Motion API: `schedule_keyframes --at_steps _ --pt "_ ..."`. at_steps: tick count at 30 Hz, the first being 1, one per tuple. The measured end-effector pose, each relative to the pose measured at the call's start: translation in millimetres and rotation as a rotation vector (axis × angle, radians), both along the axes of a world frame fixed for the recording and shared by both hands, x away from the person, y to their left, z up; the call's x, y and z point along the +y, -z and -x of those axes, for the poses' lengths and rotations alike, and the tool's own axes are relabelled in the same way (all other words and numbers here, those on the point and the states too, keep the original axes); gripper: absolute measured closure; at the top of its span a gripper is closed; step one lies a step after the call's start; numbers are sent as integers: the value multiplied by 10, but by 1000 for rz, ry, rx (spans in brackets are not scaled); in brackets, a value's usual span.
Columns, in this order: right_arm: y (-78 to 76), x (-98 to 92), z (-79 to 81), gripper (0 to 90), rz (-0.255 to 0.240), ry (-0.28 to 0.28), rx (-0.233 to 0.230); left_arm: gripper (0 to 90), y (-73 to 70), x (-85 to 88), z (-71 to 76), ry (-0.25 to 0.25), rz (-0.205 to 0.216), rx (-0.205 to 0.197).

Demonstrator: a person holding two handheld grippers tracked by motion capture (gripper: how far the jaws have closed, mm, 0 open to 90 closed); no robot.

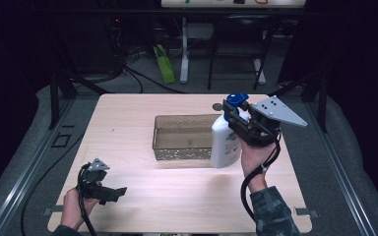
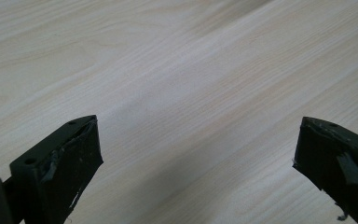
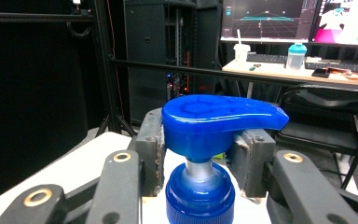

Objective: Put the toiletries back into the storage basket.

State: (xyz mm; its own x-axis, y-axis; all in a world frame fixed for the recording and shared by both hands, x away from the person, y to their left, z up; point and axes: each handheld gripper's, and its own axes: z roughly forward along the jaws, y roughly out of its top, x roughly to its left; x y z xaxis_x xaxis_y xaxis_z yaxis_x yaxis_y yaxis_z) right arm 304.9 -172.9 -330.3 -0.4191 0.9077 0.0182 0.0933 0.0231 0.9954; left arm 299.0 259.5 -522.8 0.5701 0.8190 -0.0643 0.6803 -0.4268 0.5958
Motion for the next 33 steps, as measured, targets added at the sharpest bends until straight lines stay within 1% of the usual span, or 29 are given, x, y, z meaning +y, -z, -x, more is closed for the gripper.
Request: schedule_keyframes --at_steps 8,9,10,11,13,16,22,25,33 --pt "-65 10 -38 592 -3 -1 -5 4 2 1 0 1 1 0" --pt "-83 17 -54 592 -5 -1 -6 4 3 -1 0 -3 -7 4" --pt "-88 20 -59 592 -6 -1 -5 6 3 -1 0 -3 -7 4" --pt "-95 22 -67 592 -7 0 -7 9 8 2 -1 -10 4 8" --pt "-107 26 -84 592 -8 -2 -8 9 5 7 -3 -9 3 3" --pt "-117 30 -96 592 -8 -3 -7 10 3 3 0 -12 -2 7" --pt "-145 61 -142 592 -12 -4 -8 9 4 3 -5 -8 -4 5" --pt "-166 84 -175 592 -12 -4 -8 10 7 5 -3 -21 0 6" --pt "-194 146 -245 592 -7 -2 -12 9 5 2 -3 -21 -1 7"
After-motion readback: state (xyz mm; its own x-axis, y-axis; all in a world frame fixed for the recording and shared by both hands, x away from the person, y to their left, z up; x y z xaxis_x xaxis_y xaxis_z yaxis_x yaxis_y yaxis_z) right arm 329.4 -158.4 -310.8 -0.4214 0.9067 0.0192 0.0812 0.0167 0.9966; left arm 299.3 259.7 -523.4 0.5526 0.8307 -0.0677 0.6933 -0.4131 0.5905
